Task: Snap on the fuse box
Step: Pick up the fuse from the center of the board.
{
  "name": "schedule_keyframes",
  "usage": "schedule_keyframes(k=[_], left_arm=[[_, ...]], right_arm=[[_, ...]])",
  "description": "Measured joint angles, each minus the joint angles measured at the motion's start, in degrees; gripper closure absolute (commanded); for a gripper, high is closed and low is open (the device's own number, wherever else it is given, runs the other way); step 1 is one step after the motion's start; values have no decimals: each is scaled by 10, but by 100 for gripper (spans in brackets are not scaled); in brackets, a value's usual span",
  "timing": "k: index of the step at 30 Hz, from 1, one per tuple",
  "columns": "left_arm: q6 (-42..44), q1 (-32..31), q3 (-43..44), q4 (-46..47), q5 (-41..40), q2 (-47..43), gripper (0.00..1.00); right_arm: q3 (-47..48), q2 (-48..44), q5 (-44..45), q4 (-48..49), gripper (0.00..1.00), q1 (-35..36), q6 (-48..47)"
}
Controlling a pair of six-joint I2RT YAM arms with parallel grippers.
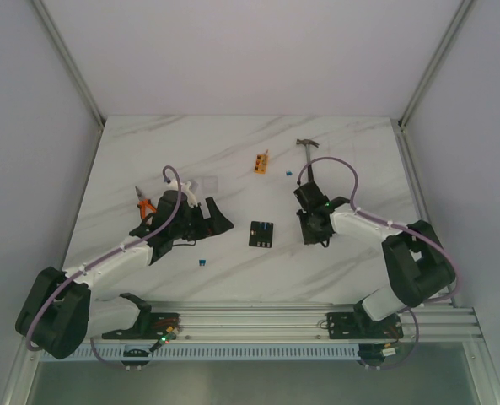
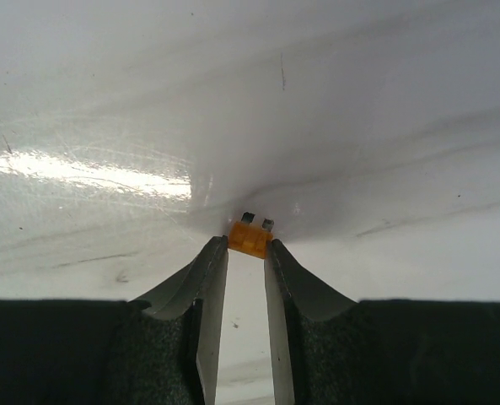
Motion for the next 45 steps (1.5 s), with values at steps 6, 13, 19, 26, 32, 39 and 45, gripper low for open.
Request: schedule_keyframes(k=[6, 13, 19, 26, 32, 39, 45], left_arm=[[-2, 0, 0, 0, 0, 0, 0], [-3, 0, 0, 0, 0, -5, 0], [-5, 0, 0, 0, 1, -5, 0], [-7, 0, 0, 0, 1, -5, 0], [-7, 0, 0, 0, 3, -5, 0], [-7, 0, 0, 0, 3, -5, 0], [-7, 0, 0, 0, 3, -5, 0]], right_arm=[[-6, 0, 11, 0, 61, 0, 23], [-10, 0, 24, -1, 58, 0, 101], [-19, -10, 39, 0, 57, 0, 181], [-24, -14, 52, -1, 60, 0, 228], [-24, -14, 59, -4, 63, 0, 239], [-21, -8, 61, -9, 64, 0, 236], [-9, 5, 60, -19, 67, 0, 223]])
